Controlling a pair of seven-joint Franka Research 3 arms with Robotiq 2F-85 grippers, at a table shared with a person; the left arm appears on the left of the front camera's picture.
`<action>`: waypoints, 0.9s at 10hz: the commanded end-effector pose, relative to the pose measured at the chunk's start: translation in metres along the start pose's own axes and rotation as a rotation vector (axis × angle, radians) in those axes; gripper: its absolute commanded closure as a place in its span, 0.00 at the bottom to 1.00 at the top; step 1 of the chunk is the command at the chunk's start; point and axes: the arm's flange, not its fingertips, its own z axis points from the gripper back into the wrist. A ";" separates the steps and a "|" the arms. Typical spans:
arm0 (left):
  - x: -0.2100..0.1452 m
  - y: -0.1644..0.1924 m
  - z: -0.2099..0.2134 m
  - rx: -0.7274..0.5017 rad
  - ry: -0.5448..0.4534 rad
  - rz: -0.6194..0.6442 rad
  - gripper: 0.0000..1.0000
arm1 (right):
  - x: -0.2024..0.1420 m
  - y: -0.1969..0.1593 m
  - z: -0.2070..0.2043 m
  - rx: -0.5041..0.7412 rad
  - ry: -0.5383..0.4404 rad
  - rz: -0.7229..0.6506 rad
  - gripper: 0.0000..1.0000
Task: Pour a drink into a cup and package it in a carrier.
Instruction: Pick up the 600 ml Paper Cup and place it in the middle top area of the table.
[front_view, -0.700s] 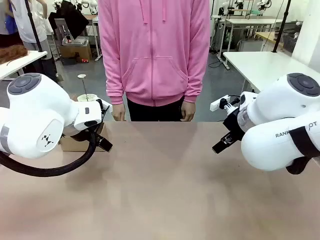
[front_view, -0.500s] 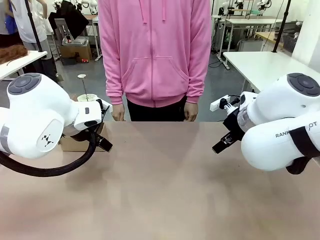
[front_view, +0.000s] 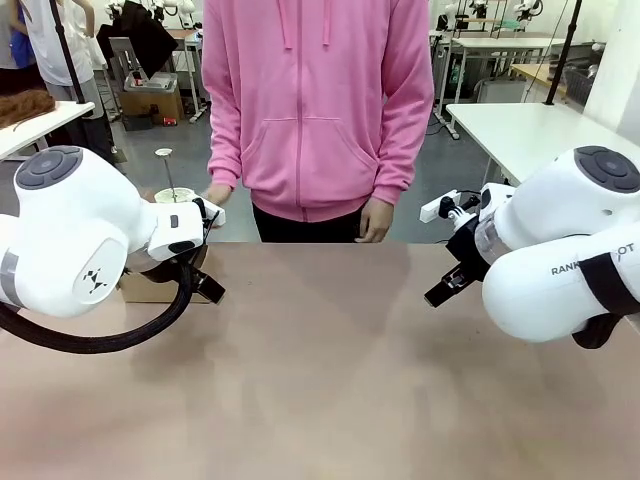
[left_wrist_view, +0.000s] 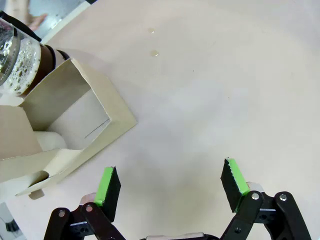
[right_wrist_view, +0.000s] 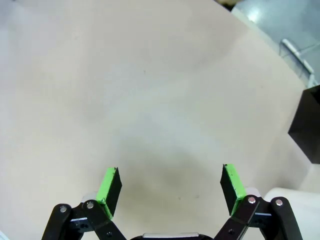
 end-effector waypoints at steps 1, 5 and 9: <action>0.000 0.000 0.000 0.000 0.000 0.000 0.00 | 0.000 0.000 0.000 0.000 0.000 -0.001 0.00; 0.000 0.000 0.000 0.000 0.000 0.000 0.00 | 0.037 -0.041 0.041 0.032 -0.023 -0.029 0.00; 0.000 0.000 0.000 0.000 0.000 0.000 0.00 | 0.054 -0.183 0.104 0.232 -0.078 -0.050 0.00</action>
